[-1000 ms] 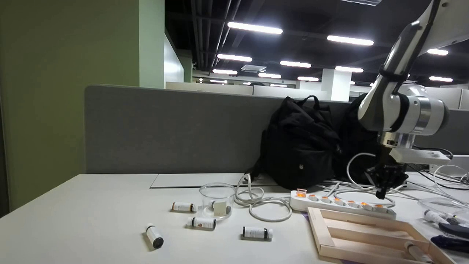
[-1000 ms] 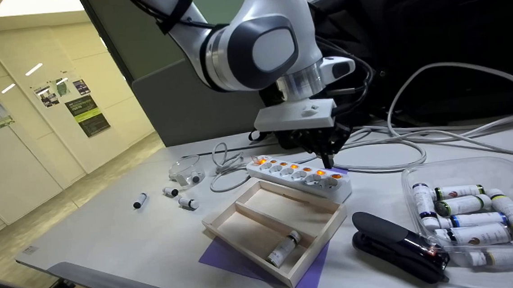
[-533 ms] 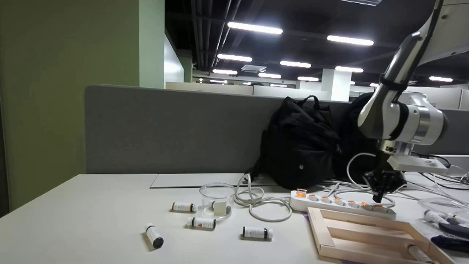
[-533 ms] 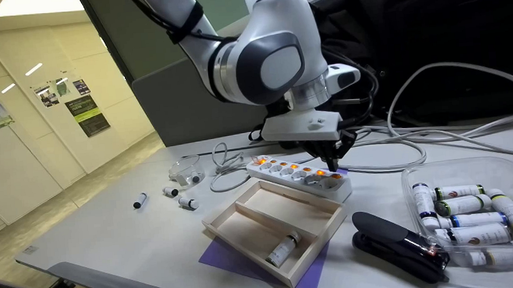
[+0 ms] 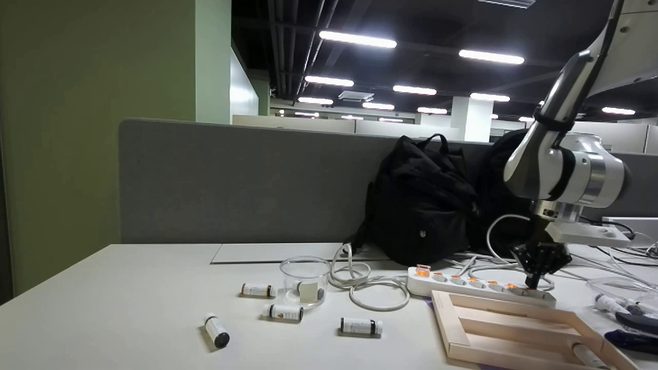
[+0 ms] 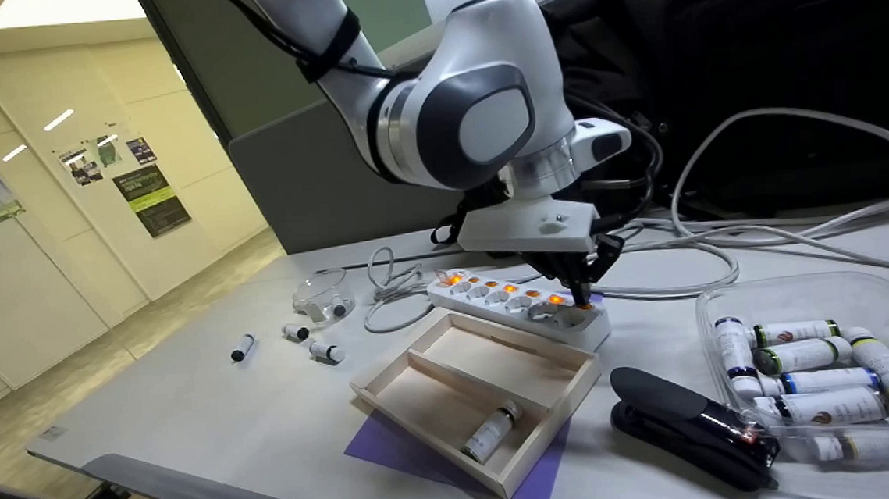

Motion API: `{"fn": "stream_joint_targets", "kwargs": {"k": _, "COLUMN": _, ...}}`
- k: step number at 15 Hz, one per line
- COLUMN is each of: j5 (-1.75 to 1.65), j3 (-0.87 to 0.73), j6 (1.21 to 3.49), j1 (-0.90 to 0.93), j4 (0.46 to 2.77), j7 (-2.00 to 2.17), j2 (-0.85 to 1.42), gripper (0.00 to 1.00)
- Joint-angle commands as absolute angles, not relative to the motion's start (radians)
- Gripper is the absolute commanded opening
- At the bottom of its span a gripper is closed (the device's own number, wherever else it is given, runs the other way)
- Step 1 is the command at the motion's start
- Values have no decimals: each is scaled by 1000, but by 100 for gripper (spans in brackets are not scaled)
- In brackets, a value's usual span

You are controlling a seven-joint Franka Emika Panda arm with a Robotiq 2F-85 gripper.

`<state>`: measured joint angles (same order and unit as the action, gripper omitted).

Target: Turn on the first switch on the right

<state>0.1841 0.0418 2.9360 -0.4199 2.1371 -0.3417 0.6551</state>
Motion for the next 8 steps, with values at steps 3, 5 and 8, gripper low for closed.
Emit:
{"fn": "stream_joint_targets", "kwargs": {"k": 3, "j5": 158, "j3": 31, "j6": 2950, "j1": -460, "j4": 2146, "j7": -320, "j2": 692, "gripper": 0}}
{"fn": "stream_joint_targets", "kwargs": {"k": 5, "j5": 157, "j3": 26, "j6": 2947, "j1": -473, "j4": 2152, "j7": -319, "j2": 703, "gripper": 0}}
{"fn": "stream_joint_targets", "kwargs": {"k": 8, "j5": 171, "j3": 54, "j6": 2899, "j1": -489, "j4": 2138, "j7": -310, "j2": 657, "gripper": 0}}
